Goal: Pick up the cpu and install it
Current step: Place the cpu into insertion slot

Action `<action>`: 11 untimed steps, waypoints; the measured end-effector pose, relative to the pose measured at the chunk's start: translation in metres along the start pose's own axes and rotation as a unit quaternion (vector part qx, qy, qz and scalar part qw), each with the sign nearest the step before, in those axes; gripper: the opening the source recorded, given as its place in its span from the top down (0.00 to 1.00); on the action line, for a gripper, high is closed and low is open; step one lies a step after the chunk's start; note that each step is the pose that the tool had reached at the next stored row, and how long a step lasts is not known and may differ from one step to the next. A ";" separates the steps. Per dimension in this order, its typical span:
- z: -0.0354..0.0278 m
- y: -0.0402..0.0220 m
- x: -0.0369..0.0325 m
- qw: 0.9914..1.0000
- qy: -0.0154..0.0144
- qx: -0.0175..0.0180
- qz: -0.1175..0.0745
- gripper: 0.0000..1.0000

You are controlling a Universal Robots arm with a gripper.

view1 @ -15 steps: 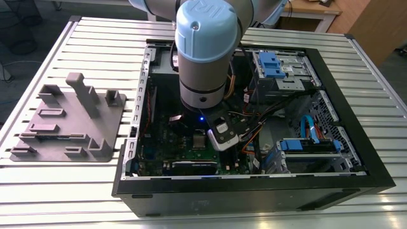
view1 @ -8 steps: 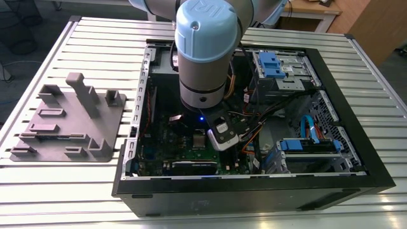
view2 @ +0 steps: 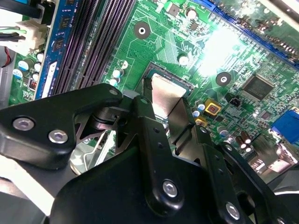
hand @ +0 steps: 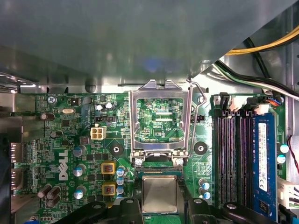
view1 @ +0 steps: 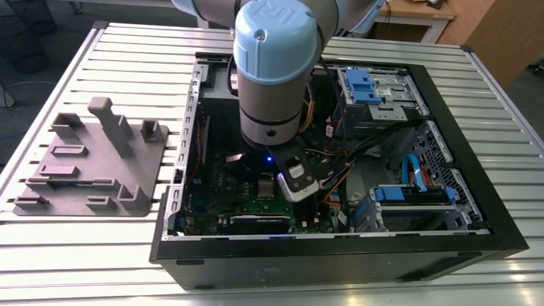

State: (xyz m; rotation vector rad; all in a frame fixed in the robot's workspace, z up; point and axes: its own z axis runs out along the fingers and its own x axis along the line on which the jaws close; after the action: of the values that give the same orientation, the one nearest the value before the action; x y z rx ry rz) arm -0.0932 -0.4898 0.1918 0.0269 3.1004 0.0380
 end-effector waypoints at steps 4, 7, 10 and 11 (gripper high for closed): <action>0.0009 -0.0005 0.0000 1.000 0.000 0.000 0.000 0.61; 0.0012 -0.0005 0.0000 1.000 0.000 0.000 0.000 0.61; 0.0012 -0.0005 0.0000 1.000 0.000 0.000 0.000 0.61; 0.0014 -0.0004 0.0000 1.000 0.000 0.000 0.000 0.61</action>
State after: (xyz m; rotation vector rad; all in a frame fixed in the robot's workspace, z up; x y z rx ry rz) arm -0.0931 -0.4902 0.1904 0.0269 3.1003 0.0384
